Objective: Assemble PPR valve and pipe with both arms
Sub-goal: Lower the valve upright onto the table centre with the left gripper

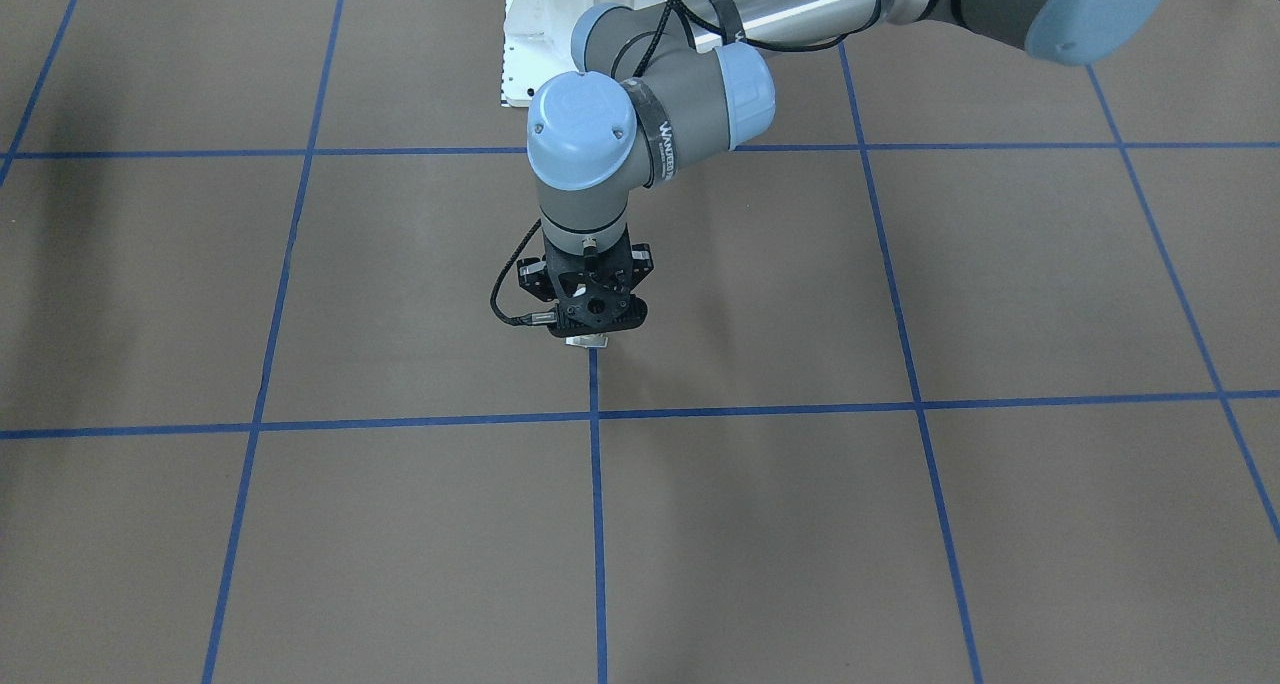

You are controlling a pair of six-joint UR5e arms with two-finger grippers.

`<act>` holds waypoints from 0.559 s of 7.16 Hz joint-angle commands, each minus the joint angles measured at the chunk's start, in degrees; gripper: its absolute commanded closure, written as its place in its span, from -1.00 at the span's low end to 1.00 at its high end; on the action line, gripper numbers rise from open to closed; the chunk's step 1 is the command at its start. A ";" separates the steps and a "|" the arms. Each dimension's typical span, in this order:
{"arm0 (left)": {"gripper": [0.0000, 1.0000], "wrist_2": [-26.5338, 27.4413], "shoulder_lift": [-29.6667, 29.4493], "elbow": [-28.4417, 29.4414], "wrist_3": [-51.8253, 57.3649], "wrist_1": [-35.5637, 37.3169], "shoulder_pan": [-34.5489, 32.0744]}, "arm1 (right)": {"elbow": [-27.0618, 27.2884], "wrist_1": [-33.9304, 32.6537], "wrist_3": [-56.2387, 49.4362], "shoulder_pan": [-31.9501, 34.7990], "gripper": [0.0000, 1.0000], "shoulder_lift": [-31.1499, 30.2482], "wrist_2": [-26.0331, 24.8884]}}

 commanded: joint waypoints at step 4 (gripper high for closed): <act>1.00 1.36 -0.03 1.57 -0.30 -2.48 0.05 | -0.03 -0.09 0.00 -0.11 -1.00 0.00 -0.01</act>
